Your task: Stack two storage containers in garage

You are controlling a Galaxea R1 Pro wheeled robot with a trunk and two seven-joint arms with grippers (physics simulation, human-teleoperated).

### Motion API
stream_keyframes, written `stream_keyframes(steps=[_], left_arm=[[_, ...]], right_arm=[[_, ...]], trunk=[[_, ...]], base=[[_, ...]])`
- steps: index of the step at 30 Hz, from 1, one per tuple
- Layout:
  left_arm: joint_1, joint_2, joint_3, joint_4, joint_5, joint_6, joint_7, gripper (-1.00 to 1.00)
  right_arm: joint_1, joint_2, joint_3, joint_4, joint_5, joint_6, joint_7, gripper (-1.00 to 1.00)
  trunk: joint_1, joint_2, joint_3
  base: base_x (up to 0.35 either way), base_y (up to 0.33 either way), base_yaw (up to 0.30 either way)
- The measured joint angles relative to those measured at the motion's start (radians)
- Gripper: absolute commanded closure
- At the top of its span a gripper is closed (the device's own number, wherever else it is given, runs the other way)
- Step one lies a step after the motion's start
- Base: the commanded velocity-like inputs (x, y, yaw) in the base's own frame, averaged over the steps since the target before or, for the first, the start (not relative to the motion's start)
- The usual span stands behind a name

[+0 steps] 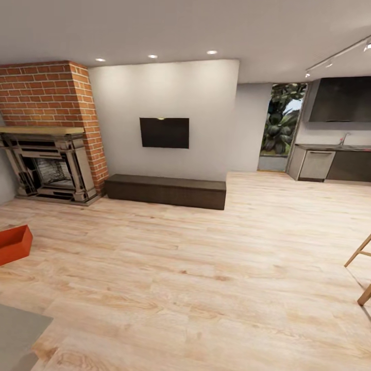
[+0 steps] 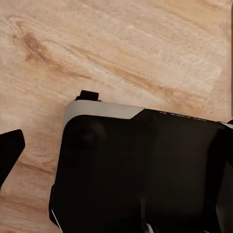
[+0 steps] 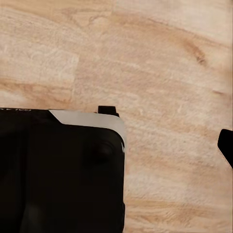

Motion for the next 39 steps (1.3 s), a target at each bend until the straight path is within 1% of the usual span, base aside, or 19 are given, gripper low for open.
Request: stream_keyframes(steps=[39], left_arm=[[0.000,0.003,0.000,0.000,0.000,-0.002,0.001,-1.00]], right_arm=[[0.000,0.008,0.000,0.000,-0.002,0.001,-0.001,-1.00]], trunk=[[0.000,0.000,0.000]], base=[[0.324,0.000,0.000]])
